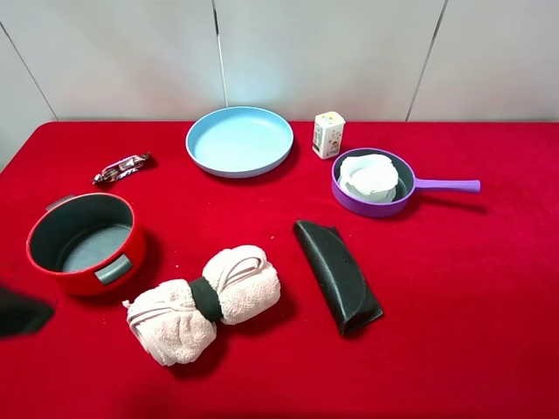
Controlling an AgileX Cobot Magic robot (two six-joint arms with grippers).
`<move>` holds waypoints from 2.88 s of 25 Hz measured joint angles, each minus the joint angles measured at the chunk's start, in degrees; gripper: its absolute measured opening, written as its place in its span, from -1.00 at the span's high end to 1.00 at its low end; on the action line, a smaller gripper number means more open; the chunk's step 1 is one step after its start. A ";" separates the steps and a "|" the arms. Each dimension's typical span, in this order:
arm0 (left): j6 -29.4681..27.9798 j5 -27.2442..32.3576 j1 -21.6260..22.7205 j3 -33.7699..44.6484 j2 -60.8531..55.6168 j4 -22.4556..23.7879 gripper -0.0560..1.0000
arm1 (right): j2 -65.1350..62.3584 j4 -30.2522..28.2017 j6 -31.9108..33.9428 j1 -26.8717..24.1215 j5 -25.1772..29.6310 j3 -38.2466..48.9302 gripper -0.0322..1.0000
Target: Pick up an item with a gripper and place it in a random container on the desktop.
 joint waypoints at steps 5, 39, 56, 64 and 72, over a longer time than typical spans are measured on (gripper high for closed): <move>0.00 -0.25 0.05 5.24 -0.85 -1.04 -0.99 | 0.00 0.00 0.00 0.00 0.00 0.00 -0.41; 9.68 0.33 39.54 10.91 -39.24 -3.20 -0.99 | 0.00 0.00 0.00 0.00 0.00 0.00 -0.41; 10.17 0.33 41.75 10.98 -44.55 -3.35 -0.99 | 0.00 0.00 0.00 0.00 0.00 0.00 -0.41; 10.17 0.33 41.75 10.98 -44.55 -3.35 -0.99 | 0.00 0.00 0.00 0.00 0.00 0.00 -0.41; 10.19 0.33 41.75 10.98 -44.55 -3.35 -0.99 | 0.00 0.00 0.00 0.00 0.00 0.00 -0.41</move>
